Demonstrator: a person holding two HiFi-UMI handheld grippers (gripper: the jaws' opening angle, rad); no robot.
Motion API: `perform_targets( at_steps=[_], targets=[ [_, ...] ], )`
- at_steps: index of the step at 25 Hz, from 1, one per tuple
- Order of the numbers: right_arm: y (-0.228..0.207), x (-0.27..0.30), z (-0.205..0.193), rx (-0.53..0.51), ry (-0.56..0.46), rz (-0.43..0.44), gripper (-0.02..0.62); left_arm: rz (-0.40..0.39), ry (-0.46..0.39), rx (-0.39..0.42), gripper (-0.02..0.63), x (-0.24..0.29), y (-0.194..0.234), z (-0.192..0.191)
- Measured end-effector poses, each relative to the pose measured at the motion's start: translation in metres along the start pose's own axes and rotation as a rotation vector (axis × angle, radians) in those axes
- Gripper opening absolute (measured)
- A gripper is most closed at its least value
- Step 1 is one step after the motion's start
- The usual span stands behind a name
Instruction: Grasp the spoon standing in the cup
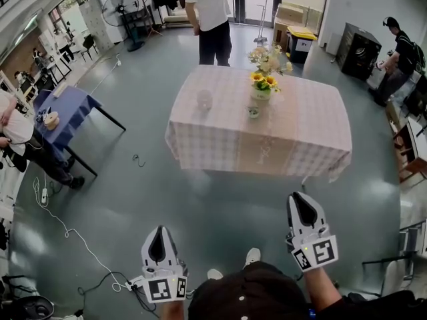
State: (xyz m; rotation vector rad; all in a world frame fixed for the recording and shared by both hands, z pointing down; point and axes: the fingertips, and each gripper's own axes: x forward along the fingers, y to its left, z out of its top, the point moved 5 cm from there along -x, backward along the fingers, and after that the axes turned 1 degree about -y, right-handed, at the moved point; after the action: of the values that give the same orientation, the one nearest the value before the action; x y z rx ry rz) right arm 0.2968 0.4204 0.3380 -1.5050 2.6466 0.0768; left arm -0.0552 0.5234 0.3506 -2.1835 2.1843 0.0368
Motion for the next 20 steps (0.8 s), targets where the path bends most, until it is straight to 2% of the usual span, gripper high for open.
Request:
perform_targets(
  at_steps=[3,6,8,20],
  targets=[
    [-0.004,0.003,0.0,0.012,-0.005,0.039,0.15,0.004,0.004,0.002,0.014,0.002,-0.006,-0.002],
    [-0.008,0.009,0.0,0.032,-0.014,0.071,0.304,0.012,0.009,0.004,0.014,0.006,-0.011,-0.002],
    [-0.012,0.011,0.0,0.037,-0.021,0.081,0.35,0.019,0.009,0.001,0.014,0.007,-0.016,-0.003],
    [-0.052,0.02,0.002,0.044,-0.032,0.13,0.357,0.076,0.021,0.025,0.014,0.013,-0.045,0.001]
  ],
)
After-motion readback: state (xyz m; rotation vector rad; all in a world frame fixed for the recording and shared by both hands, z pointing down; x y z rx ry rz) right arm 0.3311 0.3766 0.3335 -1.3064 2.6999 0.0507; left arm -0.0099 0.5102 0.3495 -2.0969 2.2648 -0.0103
